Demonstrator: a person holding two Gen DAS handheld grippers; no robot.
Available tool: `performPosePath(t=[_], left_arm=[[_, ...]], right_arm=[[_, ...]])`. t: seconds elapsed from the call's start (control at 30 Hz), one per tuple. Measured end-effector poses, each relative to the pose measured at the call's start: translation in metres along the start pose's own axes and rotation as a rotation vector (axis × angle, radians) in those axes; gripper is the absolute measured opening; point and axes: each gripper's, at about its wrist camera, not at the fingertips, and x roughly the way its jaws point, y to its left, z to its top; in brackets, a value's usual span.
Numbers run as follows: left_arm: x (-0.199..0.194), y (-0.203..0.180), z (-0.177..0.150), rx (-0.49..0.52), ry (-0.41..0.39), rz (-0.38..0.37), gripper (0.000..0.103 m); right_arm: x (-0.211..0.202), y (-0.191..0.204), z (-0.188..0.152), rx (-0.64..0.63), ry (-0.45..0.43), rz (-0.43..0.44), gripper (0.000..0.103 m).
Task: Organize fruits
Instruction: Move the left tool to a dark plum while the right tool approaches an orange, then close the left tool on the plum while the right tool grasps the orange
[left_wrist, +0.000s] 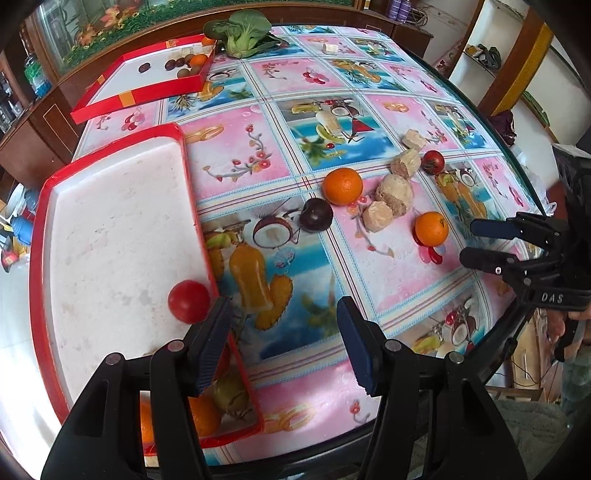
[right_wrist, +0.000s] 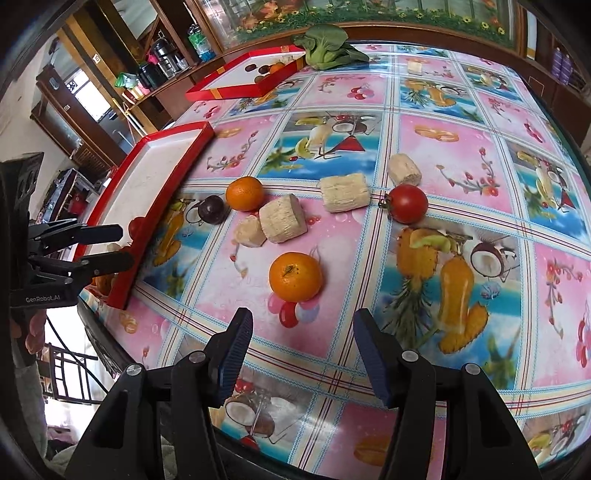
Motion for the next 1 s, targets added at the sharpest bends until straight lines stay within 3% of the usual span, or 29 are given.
performPosePath(t=[0.53, 1.0], left_arm=[[0.051, -0.029, 0.055, 0.052, 0.03, 0.036, 0.057], [0.078, -0.03, 0.068, 0.052, 0.047, 0.058, 0.057]], right_arm=[[0.02, 0.005, 0.011, -0.033, 0.009, -0.005, 0.058], [0.031, 0.009, 0.016, -0.061, 0.02, -0.038, 0.057]])
